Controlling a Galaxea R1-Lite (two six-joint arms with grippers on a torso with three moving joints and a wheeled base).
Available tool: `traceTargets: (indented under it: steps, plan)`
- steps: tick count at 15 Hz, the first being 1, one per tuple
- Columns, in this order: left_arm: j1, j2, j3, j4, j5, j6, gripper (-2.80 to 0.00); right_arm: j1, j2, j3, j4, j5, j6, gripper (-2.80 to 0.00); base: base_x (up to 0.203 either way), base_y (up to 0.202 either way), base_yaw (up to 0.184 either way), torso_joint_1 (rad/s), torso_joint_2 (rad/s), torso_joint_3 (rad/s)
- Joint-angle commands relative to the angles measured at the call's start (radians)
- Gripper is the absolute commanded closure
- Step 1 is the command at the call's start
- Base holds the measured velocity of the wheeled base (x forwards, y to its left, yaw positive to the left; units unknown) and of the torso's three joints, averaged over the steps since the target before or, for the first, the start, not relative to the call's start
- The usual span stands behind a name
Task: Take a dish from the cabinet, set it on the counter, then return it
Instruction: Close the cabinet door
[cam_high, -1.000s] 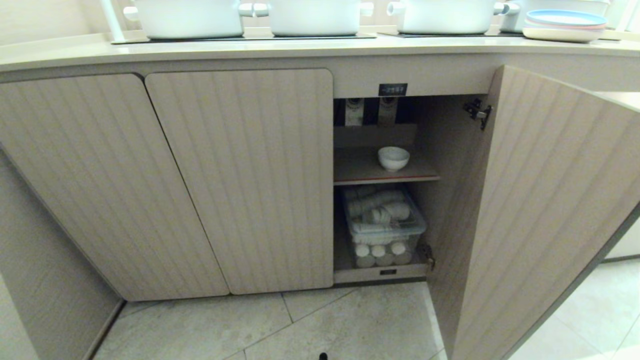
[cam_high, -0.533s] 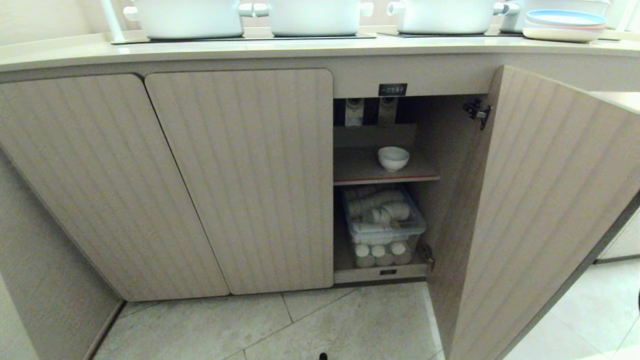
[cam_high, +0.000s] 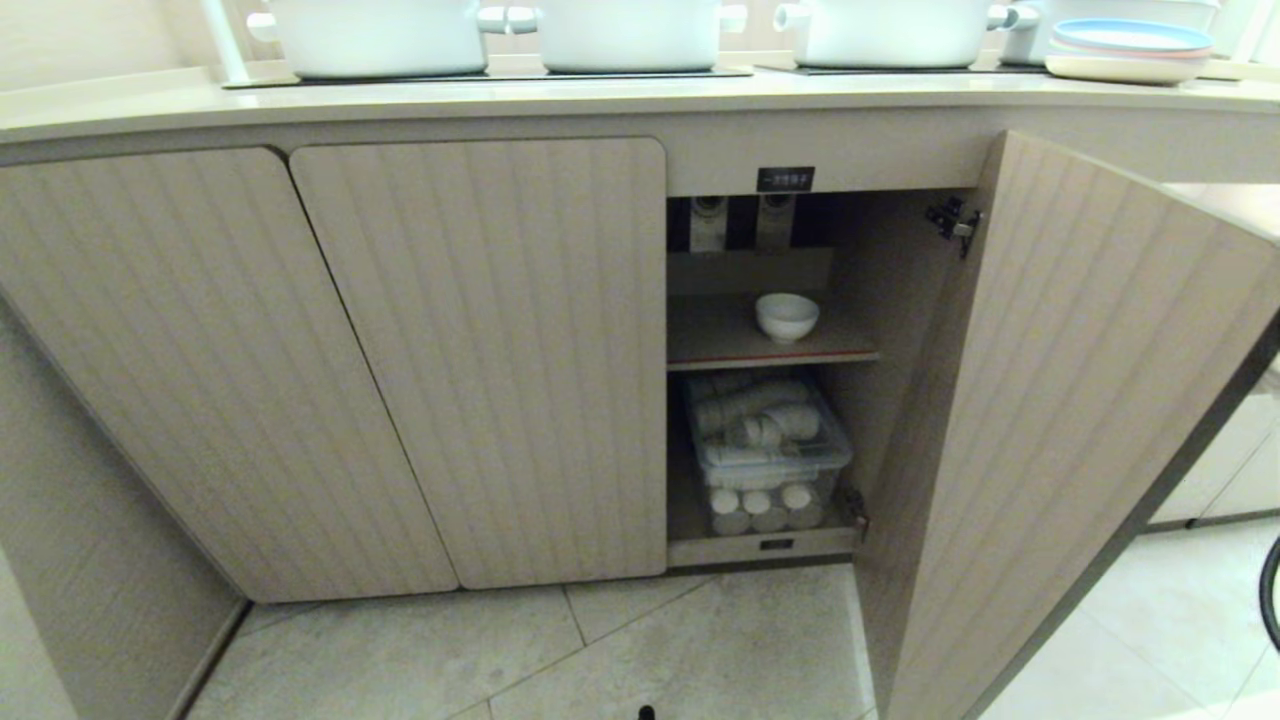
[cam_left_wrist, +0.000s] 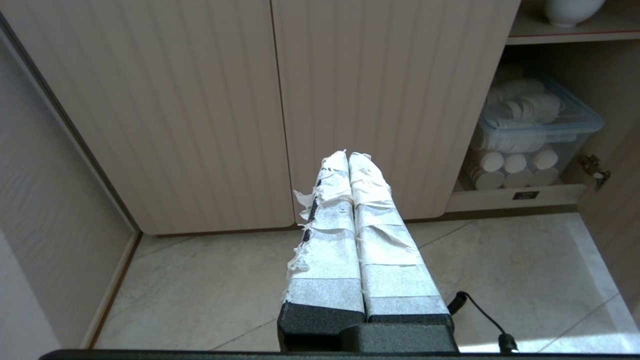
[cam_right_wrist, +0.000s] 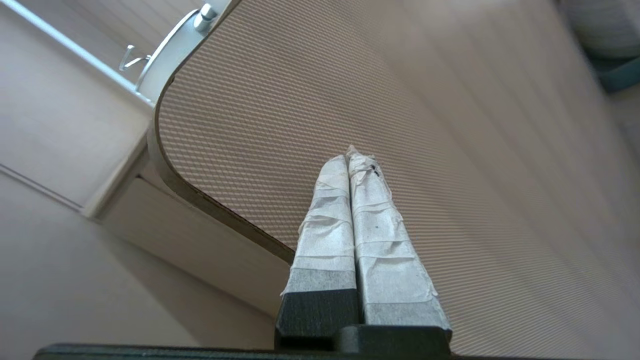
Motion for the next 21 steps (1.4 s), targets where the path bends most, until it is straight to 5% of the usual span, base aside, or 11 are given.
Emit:
traceTargets:
  steps: [1,9,21]
  plan:
    - [0.0,0.0,0.0,0.0,0.0,0.0,0.0,0.025,0.004,0.0,-0.006,0.004,0.03,0.0,0.0,0.0,0.0,0.0,0.0,0.0]
    - [0.0,0.0,0.0,0.0,0.0,0.0,0.0,0.07,0.02,-0.01,-0.009,0.003,0.193,0.0,0.0,0.0,0.0,0.0,0.0,0.0]
    - [0.0,0.0,0.0,0.0,0.0,-0.001,0.0,0.129,0.144,-0.051,-0.067,-0.001,0.199,0.0,0.0,0.0,0.0,0.0,0.0,0.0]
